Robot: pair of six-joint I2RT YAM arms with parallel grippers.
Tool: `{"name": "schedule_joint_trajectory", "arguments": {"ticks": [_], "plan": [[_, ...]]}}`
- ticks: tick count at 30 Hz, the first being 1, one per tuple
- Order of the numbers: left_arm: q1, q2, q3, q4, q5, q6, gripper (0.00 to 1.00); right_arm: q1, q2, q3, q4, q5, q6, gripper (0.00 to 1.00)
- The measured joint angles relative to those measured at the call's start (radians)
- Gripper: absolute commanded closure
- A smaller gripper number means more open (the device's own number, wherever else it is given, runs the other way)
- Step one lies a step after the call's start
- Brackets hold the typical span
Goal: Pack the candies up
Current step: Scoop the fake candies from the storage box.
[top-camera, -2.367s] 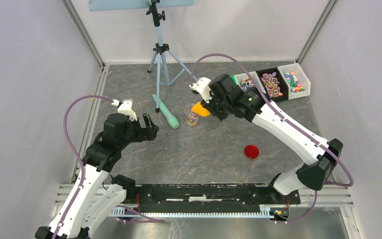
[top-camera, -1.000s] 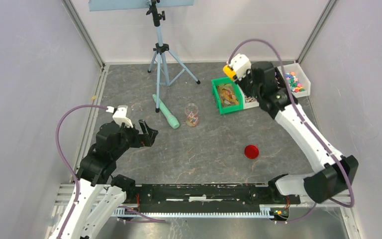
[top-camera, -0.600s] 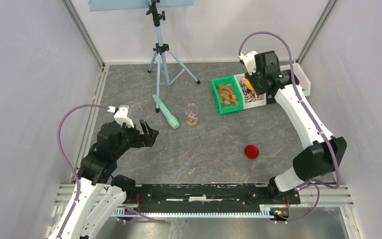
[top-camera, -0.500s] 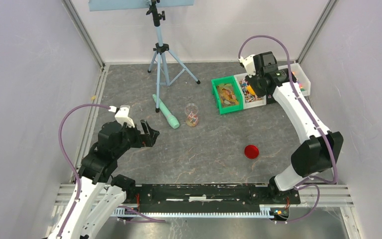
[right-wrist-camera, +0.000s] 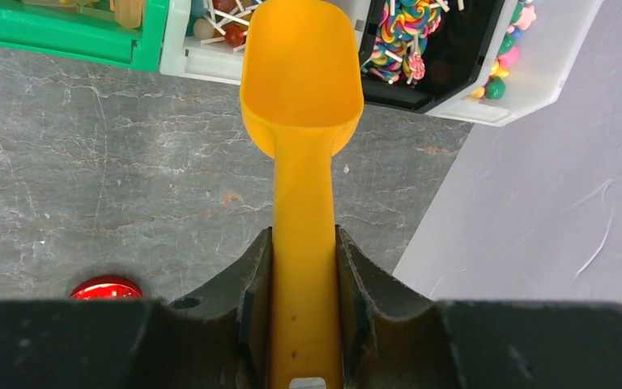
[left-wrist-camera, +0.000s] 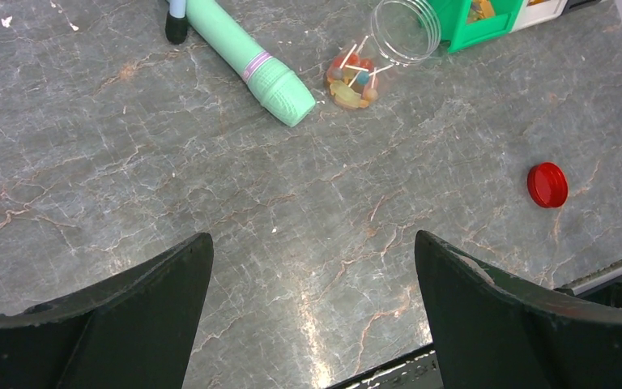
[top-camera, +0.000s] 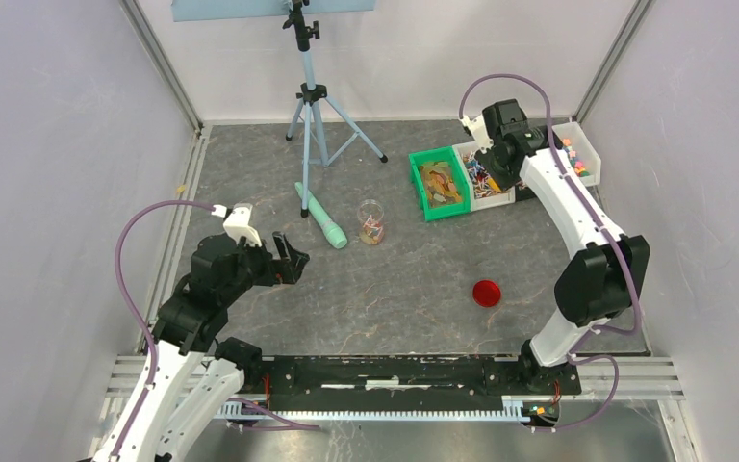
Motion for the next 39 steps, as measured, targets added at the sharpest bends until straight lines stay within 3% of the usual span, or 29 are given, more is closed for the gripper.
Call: {"name": "schedule_joint_trajectory", "arguments": {"ticks": [20,39], "plan": [[0.0,-0.012,0.0,0.0,-0.009,0.0,0.0,0.0,0.132,0.019,0.058,0.001,0.014,1.0],[0.0,-0.014,0.0,-0.001,-0.032,0.0,0.0,-0.051,0.043,-0.303,0.422,-0.048,0.033,1.0]]}}
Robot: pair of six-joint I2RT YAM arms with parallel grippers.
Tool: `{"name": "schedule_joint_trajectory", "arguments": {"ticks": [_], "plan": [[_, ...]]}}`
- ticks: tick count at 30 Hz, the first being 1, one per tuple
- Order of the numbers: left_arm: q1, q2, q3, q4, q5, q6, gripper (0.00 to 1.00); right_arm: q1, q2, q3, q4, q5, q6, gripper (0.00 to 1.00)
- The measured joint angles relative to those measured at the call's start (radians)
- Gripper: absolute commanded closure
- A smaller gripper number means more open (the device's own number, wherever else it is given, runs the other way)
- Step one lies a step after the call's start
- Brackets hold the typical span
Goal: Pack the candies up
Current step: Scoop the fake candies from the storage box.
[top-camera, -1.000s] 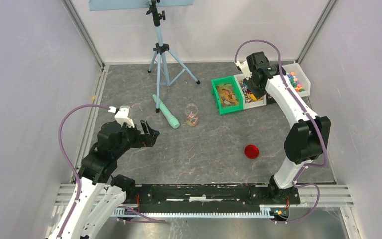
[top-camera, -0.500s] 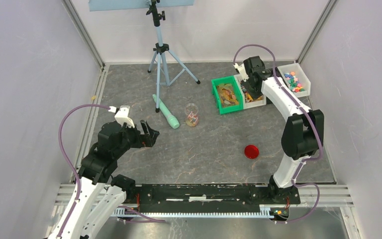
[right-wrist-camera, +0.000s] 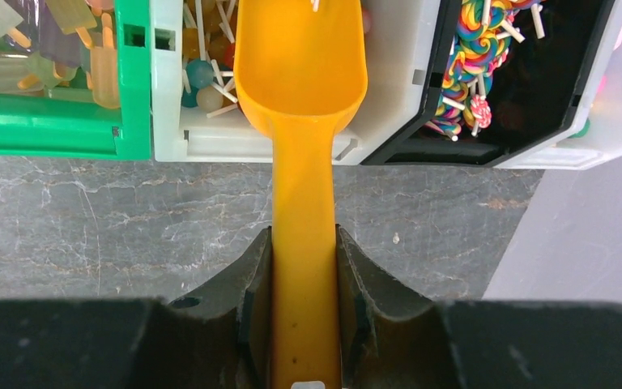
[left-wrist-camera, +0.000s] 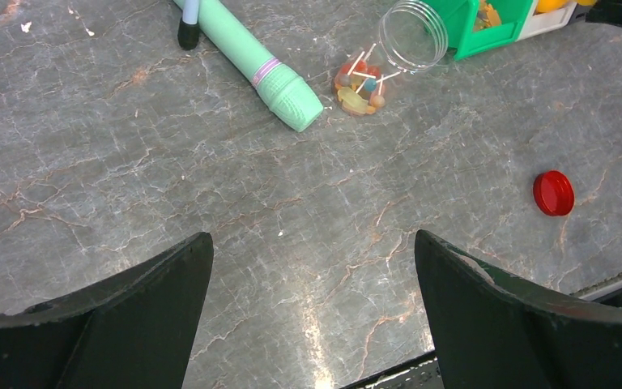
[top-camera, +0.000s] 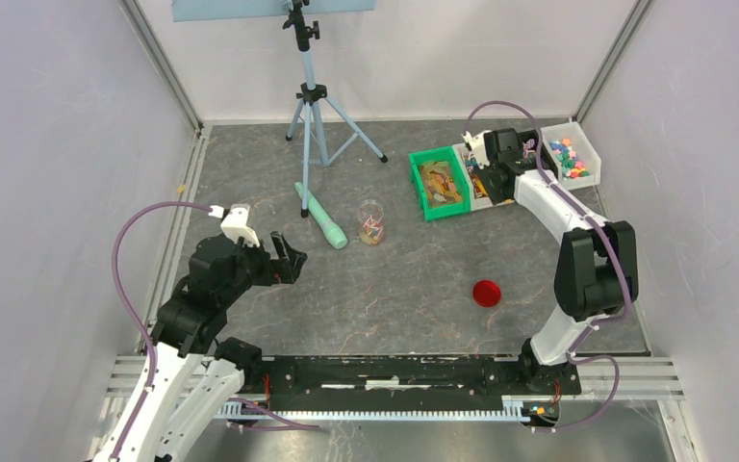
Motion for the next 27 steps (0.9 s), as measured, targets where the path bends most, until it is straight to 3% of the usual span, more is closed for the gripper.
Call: {"name": "schedule_joint_trajectory", "arguments": {"ticks": [19,27], "plan": [[0.0,0.0,0.0,0.0,-0.002,0.0,0.0,-0.048,-0.108,-0.261,0.301,-0.081,0.001,1.0],[0.0,0.0,0.0,0.0,-0.002,0.0,0.0,-0.057,-0.125,-0.299,0.356,-0.103,0.001,1.0]]}}
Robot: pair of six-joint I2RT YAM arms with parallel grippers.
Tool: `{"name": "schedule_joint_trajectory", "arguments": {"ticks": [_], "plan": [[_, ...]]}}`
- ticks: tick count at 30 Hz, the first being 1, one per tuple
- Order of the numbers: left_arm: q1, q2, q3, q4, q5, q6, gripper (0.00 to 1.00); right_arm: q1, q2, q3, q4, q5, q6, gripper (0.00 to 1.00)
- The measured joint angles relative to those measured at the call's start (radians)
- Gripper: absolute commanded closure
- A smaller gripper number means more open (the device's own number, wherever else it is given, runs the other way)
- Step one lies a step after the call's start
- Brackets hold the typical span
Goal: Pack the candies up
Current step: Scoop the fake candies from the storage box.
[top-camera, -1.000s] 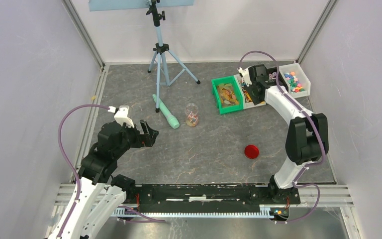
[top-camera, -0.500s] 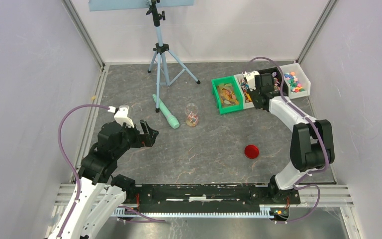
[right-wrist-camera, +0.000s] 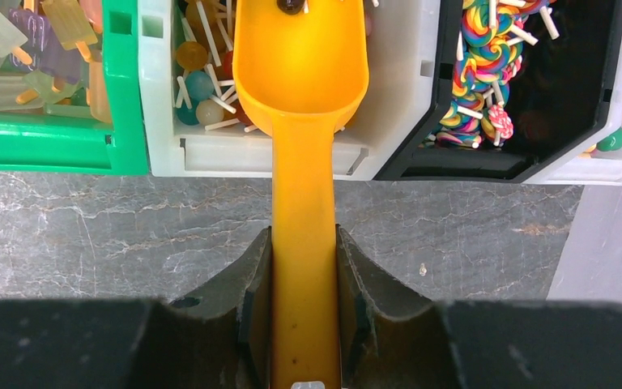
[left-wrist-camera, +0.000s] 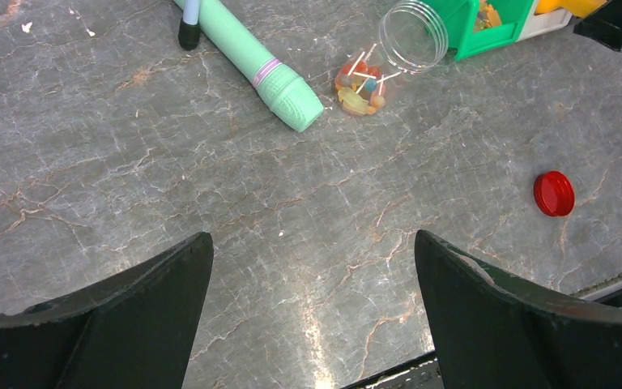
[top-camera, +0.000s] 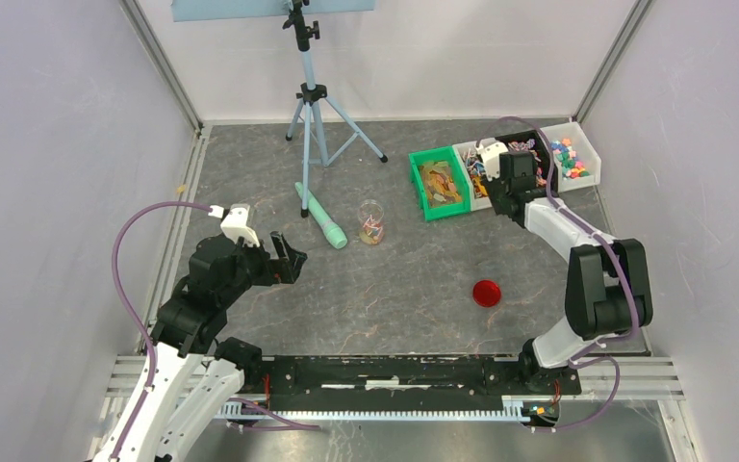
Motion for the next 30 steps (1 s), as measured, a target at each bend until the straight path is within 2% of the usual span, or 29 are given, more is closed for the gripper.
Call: {"name": "schedule_joint_trajectory", "arguments": {"ticks": [16,30], "plan": [[-0.003,0.0,0.0,0.0,0.0,0.0,0.0,-0.037,-0.088,-0.163,0.192,-0.061,0.024,1.0],[-0.005,0.0,0.0,0.0,0.0,0.0,0.0,-0.053,-0.197,-0.28,0.275,-0.097,0.025,1.0]]}}
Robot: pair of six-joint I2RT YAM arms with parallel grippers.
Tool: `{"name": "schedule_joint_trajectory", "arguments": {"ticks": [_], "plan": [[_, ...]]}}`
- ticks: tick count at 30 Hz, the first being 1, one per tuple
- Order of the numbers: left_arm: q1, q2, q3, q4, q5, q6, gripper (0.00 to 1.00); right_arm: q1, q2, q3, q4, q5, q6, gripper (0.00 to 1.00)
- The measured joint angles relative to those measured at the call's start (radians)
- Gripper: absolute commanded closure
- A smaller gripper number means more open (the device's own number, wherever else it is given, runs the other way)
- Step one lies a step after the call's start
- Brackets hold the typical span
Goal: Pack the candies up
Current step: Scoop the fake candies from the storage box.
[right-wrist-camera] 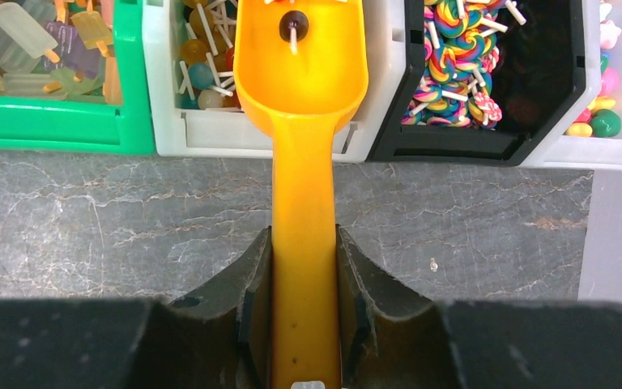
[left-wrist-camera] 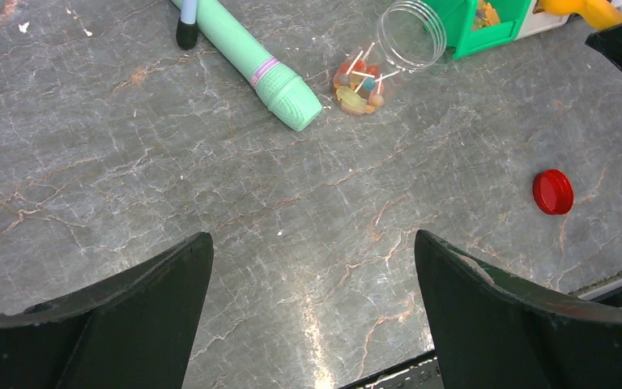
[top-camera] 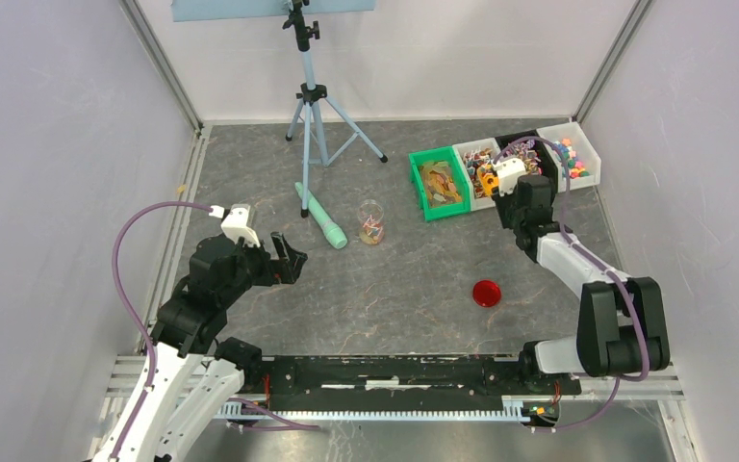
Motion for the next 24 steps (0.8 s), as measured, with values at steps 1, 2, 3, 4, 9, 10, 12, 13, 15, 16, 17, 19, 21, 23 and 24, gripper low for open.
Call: {"name": "schedule_joint_trajectory", "arguments": {"ticks": [1,2,3,4,9,10,12,13,15,16,17,19,21,23,24], "plan": [[0.0,0.0,0.0,0.0,0.0,0.0,0.0,0.0,-0.013,-0.015,0.008,-0.003,0.0,1.0],[0.0,0.0,0.0,0.0,0.0,0.0,0.0,0.0,-0.022,-0.025,0.012,-0.007,0.0,1.0],[0.0,0.0,0.0,0.0,0.0,0.0,0.0,0.0,-0.034,-0.039,0.022,-0.011,0.0,1.0],[0.0,0.0,0.0,0.0,0.0,0.0,0.0,0.0,-0.037,-0.041,0.023,-0.011,0.0,1.0],[0.0,0.0,0.0,0.0,0.003,0.0,0.0,0.0,-0.061,-0.072,0.049,-0.02,0.005,1.0],[0.0,0.0,0.0,0.0,0.003,0.0,0.0,0.0,-0.067,-0.081,0.055,-0.023,0.008,1.0],[0.0,0.0,0.0,0.0,0.005,0.0,0.0,0.0,-0.076,-0.095,0.066,-0.027,0.011,1.0],[0.0,0.0,0.0,0.0,0.006,0.0,0.0,0.0,-0.082,-0.102,0.072,-0.029,0.014,1.0],[0.0,0.0,0.0,0.0,0.007,0.0,0.0,0.0,-0.091,-0.109,0.076,-0.033,0.016,1.0],[0.0,0.0,0.0,0.0,0.007,0.0,0.0,0.0,-0.096,-0.109,0.077,-0.035,0.017,1.0],[0.0,0.0,0.0,0.0,0.007,0.0,0.0,0.0,-0.101,-0.109,0.079,-0.037,0.017,1.0],[0.0,0.0,0.0,0.0,0.007,0.0,0.0,-0.001,-0.114,-0.109,0.083,-0.04,0.018,1.0],[0.0,0.0,0.0,0.0,0.007,0.0,0.0,-0.001,-0.132,-0.109,0.085,-0.045,0.018,1.0],[0.0,0.0,0.0,0.0,0.007,0.0,0.0,-0.001,-0.146,-0.109,0.089,-0.047,0.017,1.0],[0.0,0.0,0.0,0.0,0.007,0.0,0.0,-0.001,-0.152,-0.109,0.09,-0.048,0.017,1.0]]}}
